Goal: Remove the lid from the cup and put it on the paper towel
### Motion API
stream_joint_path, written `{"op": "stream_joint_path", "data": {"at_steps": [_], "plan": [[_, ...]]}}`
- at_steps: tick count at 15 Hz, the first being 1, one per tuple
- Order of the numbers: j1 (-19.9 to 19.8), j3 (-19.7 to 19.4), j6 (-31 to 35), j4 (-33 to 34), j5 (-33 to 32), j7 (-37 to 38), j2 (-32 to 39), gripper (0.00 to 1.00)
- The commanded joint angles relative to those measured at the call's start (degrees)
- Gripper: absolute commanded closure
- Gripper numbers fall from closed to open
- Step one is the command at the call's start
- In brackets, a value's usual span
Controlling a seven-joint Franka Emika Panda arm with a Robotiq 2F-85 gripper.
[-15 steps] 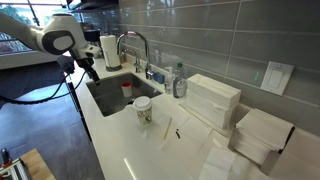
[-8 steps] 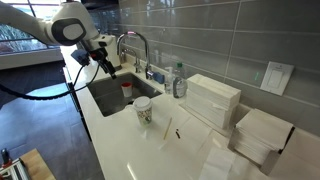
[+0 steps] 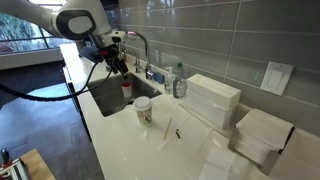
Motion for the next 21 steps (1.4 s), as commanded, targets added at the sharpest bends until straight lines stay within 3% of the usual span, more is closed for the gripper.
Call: {"op": "stream_joint_path", "data": {"at_steps": [1,5,6,20,21], "plan": [[-1.65,-2.96,-4.49,-0.26,-0.68,-5.76,-2.73,0.0],[-3.8,-5.65,-7.74,0.02,-0.58,-7.89,-3.88,0.0],[-3.12,-4.74,-5.52,0.22,-0.19,-6.83,-2.85,0.0],[-3.83,-5.49,-6.52,0.23,-0.21,-7.36,-3.36,0.0],[-4.14,-5.49,-4.03,-0.62,-0.96,-7.37,-3.32,0.0]]}}
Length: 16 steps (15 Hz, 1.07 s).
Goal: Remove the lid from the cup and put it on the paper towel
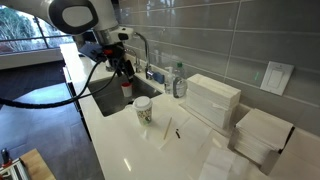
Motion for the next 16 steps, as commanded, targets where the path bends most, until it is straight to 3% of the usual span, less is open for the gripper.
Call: {"op": "stream_joint_path", "data": {"at_steps": [1,16], "plan": [[-0.9,0.06,2.78,-0.9,-2.0,0.1,0.25,0.0],[-1.64,-5.4,3.13,-2.99,2.18,-10.83,4.44,0.0]]}}
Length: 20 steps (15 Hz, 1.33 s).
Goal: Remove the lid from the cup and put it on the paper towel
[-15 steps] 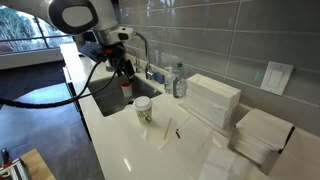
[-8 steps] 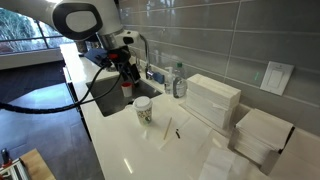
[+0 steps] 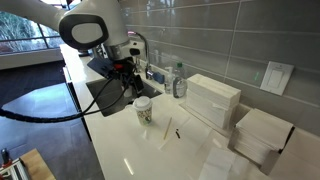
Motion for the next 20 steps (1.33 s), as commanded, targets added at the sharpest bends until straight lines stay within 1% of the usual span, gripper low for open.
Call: {"op": "stream_joint_path", "data": {"at_steps": [1,8,10,11,15,20], "plan": [[0.4,-0.85,0.53,-1.16,2.16,-3.43,1.03,0.0],[0.33,-0.77,7.63,-2.66,2.48,-5.2,3.11,0.0],[0.8,-0.99,6.99,-2.56,3.9,-6.81,3.58,0.0],[0.72,-0.87,8.5,-2.89,3.77,-7.3,3.96,0.0],[0.66,-0.89,9.63,-2.8,4.63,-9.62,5.06,0.0],[0.48,-0.56,11.25,-2.89,3.99,-11.11,6.24,0.0]]}}
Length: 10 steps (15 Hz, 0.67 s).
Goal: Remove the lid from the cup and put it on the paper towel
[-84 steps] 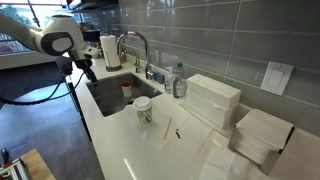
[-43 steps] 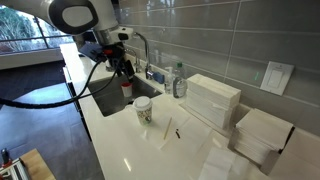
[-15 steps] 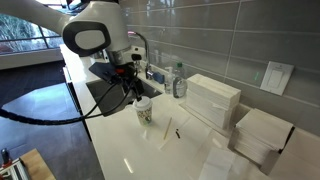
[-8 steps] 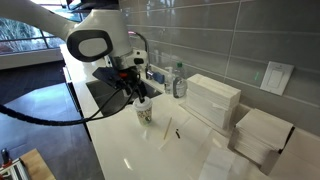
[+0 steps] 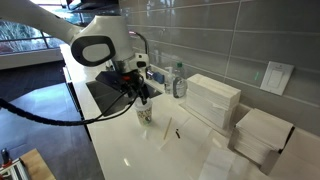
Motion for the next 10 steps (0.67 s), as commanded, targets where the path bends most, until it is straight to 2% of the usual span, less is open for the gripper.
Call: {"op": "stream_joint_path", "data": {"at_steps": [1,10], "plan": [[0.21,-0.33,2.91,-0.86,0.26,-1.82,0.96,0.0],[0.07,-0.17,5.38,-0.35,0.57,-1.24,2.78,0.0]]}}
